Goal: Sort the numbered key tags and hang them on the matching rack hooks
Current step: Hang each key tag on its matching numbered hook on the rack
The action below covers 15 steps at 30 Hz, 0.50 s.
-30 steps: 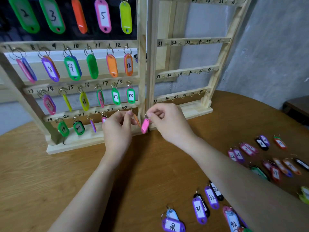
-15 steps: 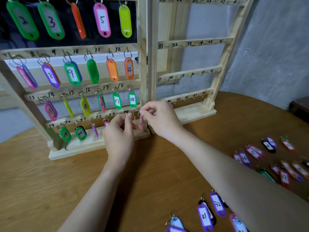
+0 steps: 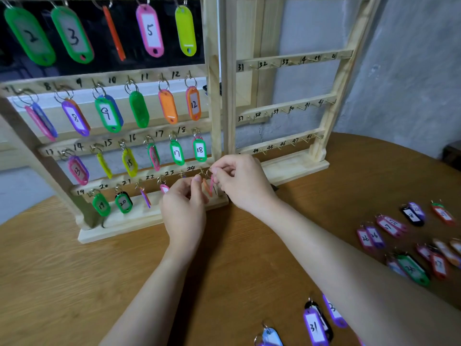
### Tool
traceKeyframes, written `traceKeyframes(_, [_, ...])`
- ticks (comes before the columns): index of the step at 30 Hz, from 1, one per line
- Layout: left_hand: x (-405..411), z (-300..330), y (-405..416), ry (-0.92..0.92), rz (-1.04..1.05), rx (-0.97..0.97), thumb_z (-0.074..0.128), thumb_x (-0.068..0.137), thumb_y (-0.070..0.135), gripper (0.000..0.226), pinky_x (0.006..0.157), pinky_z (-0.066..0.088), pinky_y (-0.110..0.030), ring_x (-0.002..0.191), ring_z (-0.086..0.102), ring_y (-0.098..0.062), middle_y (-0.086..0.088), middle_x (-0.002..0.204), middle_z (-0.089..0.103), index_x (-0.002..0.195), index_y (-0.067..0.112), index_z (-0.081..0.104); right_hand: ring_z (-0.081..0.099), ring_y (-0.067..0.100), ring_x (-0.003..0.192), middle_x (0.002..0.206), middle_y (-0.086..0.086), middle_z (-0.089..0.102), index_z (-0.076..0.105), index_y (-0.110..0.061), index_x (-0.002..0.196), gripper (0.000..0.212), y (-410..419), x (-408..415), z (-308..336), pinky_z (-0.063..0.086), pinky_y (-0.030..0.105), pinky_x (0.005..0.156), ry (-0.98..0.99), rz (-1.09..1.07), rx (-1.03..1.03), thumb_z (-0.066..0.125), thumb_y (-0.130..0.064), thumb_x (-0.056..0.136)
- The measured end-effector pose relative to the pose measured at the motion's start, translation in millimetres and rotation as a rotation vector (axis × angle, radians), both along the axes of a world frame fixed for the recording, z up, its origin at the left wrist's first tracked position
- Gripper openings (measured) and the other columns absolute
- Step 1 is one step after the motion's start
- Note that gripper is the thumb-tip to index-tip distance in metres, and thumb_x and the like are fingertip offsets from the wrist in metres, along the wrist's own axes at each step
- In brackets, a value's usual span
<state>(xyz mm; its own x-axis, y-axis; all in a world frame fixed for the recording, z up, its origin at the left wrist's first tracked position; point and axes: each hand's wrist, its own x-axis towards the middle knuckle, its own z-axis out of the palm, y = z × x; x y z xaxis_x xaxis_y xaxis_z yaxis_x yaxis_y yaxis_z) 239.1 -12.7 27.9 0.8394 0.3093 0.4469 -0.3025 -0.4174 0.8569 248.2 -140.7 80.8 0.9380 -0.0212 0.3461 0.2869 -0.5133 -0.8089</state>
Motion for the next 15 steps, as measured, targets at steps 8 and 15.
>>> traceKeyframes(8, [-1,-6,1,-0.034,-0.028,0.032,0.054,0.103,0.023,0.034,0.054,0.036,-0.019,0.053,0.054,-0.007,0.005,0.057,0.059,0.07,0.018,0.061,0.069,0.005,0.07,0.06,-0.018,0.066,0.075,-0.022,0.072,0.022,7,5,6,0.059,0.038,0.077,-0.01,-0.02,-0.059,0.067,-0.015,0.091])
traceKeyframes(15, [1,-12,4,-0.028,-0.04,-0.023,0.056,0.102,0.021,0.023,0.059,0.042,-0.024,0.06,0.057,-0.009,0.007,0.064,0.063,0.082,0.018,0.067,0.07,0.013,0.072,0.065,-0.009,0.072,0.075,-0.021,0.071,0.022,10,15,-3,0.058,0.04,0.078,0.053,-0.024,-0.16,0.065,-0.021,0.09])
